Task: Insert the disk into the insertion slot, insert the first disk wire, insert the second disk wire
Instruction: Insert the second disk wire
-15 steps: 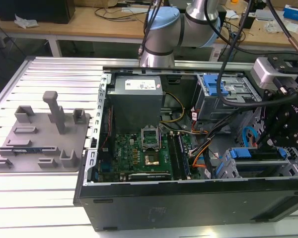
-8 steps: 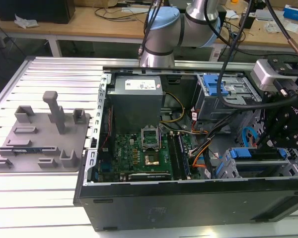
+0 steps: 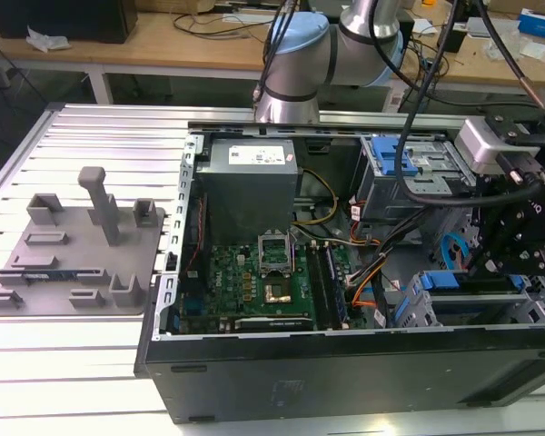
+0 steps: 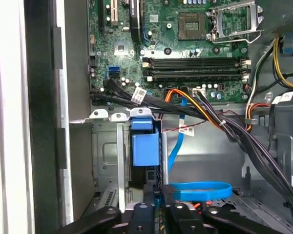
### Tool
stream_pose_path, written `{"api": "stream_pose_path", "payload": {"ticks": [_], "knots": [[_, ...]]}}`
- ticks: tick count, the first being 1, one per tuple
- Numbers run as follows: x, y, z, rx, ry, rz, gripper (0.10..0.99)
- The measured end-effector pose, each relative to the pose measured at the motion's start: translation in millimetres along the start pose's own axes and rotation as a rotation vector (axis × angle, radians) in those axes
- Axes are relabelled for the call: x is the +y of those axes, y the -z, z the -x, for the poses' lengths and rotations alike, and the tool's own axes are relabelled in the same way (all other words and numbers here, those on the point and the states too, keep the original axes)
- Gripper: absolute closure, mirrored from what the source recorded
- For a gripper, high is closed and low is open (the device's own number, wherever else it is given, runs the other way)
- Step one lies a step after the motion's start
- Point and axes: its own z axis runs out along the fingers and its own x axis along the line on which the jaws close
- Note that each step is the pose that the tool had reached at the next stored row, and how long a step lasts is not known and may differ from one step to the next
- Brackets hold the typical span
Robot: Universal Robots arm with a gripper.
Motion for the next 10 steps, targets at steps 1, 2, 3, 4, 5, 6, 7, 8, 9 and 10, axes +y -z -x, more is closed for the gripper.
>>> {"api": "stream_pose_path", "payload": {"ticks": [1, 2, 3, 4, 5, 6, 7, 8, 9, 10], "knots": [[0.2, 0.2, -0.1, 0.0008, 0.0, 0.0, 0.851], [0.3, 0.9, -0.1, 0.0019, 0.0, 0.0, 0.851], [0.3, 1.3, -0.1, 0.002, 0.0, 0.0, 0.851], [0.3, 2.8, -0.1, 0.0018, 0.0, 0.0, 0.851], [0.3, 7.7, -0.1, 0.0022, 0.0, 0.0, 0.851], [0.3, 14.7, -0.1, 0.0021, 0.0, 0.0, 0.851], [0.2, 19.3, 0.0, 0.0021, 0.0, 0.0, 0.851], [0.2, 23.6, 0.0, 0.002, 0.0, -0.001, 0.851], [0.2, 29.2, 0.0, 0.0022, 0.0, -0.001, 0.851], [0.2, 33.4, 0.0, 0.0021, 0.0, -0.001, 0.851]]}}
